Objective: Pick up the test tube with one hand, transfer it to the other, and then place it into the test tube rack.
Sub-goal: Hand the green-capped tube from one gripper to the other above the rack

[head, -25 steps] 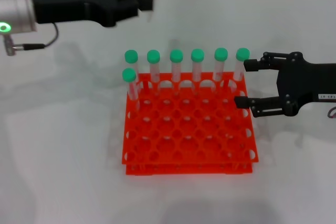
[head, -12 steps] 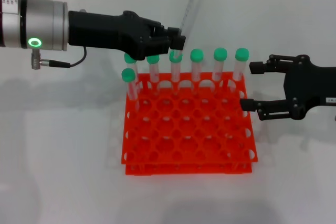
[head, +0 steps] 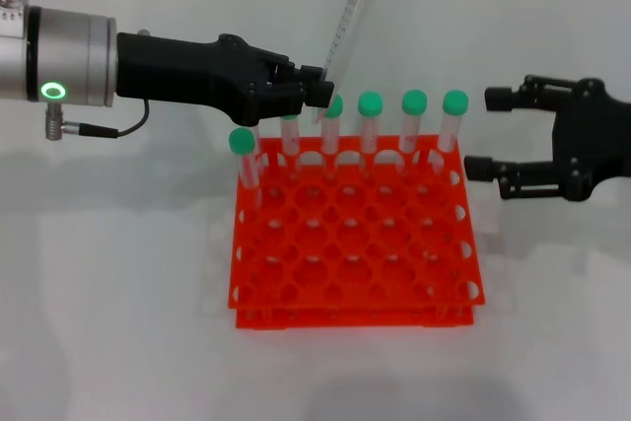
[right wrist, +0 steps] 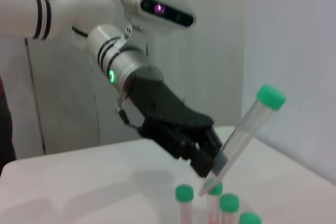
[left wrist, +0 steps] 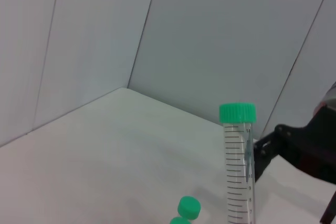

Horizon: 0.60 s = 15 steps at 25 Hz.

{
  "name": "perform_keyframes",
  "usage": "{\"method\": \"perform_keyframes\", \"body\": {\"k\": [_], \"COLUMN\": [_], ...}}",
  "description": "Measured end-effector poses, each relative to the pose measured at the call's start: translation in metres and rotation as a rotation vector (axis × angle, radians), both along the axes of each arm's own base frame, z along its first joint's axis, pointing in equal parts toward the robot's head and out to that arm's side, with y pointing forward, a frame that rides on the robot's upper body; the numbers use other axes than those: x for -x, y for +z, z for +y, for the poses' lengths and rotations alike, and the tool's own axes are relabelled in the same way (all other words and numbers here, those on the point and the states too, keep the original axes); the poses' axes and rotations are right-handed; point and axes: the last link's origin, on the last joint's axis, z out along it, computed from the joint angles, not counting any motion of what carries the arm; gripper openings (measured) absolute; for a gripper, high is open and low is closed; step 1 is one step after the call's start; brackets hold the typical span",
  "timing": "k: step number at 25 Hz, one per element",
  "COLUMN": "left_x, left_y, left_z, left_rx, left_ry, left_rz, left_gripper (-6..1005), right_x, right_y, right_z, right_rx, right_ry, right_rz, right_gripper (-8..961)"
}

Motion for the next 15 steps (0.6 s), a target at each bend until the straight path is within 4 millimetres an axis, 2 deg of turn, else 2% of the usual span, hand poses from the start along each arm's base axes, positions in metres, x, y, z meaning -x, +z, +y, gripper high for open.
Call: {"method": "perform_keyframes", "body": {"k": [15], "left_x": [-0.003], "left_y": [-0.001], "left_z": [0.0], "left_rx": [0.004], "left_ry": [-0.018], "left_rz": [-0.001], "left_gripper": [189], "right_x": [0.032], "right_y": [0.015], "right_z": [0.021], "right_rx": [-0.11], "right_ry": [0.036], "right_rz": [0.122], "right_gripper": [826]}}
